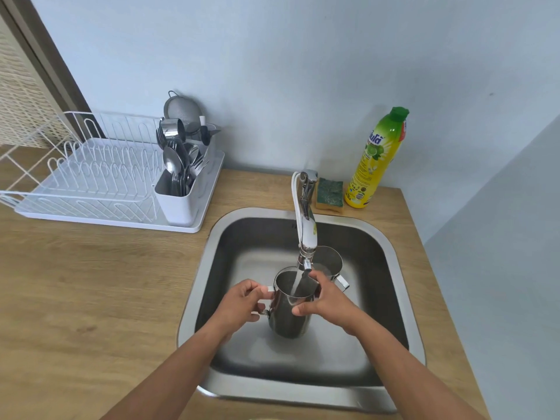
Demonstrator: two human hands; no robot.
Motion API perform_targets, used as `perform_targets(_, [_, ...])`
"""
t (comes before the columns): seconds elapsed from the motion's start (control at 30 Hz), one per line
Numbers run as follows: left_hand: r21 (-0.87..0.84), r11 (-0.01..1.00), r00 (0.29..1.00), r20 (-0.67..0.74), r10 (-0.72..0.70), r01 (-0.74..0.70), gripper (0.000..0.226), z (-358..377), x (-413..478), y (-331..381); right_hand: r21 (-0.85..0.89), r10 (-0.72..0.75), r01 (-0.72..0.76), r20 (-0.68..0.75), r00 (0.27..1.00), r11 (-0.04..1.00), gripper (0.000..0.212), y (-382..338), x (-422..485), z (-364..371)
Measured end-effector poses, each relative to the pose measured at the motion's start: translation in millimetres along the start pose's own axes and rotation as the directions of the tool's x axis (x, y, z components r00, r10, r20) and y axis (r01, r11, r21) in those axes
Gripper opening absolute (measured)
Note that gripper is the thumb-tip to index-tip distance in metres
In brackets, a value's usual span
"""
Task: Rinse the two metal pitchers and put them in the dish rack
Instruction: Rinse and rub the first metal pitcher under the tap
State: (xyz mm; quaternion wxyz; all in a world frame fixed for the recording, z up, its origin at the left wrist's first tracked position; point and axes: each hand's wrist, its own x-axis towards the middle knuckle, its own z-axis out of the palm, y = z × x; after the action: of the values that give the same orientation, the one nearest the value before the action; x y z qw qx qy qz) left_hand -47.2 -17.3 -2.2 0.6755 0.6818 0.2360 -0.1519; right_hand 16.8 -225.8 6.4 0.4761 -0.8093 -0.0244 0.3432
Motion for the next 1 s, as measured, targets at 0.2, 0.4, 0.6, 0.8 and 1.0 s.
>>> perform_targets(0.2, [0.000,0.998,0.998,0.002,-0.064,0.064,0.018,2.1,-2.1,-0.7,-0.022,0.033,-0.033,-0.011,0.999,0.999,0.076,-3.1,-5.3,0.6])
perform_targets(0.4, [0.032,0.991,0.991,-0.007,-0.130,0.131,0.033,-1.6,-2.1,2.0,0.036,0.065,-0.065,-0.009,0.998,0.997,0.064,-7.4,-2.5,3.4])
perform_targets(0.6, [0.048,0.979,0.980,-0.025,-0.199,0.200,0.034,-1.9,-0.7,4.0,-0.008,0.142,-0.143,-0.015,0.990,0.990,0.057,-13.2,2.0,5.4])
perform_targets(0.8, [-0.011,0.959,0.959,0.001,-0.285,0.285,0.033,-2.8,3.1,4.7,0.048,0.276,-0.274,-0.038,0.960,0.961,0.068,-26.0,3.7,7.6])
perform_targets(1.0, [-0.021,0.958,0.957,0.058,-0.285,0.287,0.033,-4.1,1.6,7.7,0.034,0.335,-0.335,0.011,0.942,0.942,0.072,-29.6,2.4,5.0])
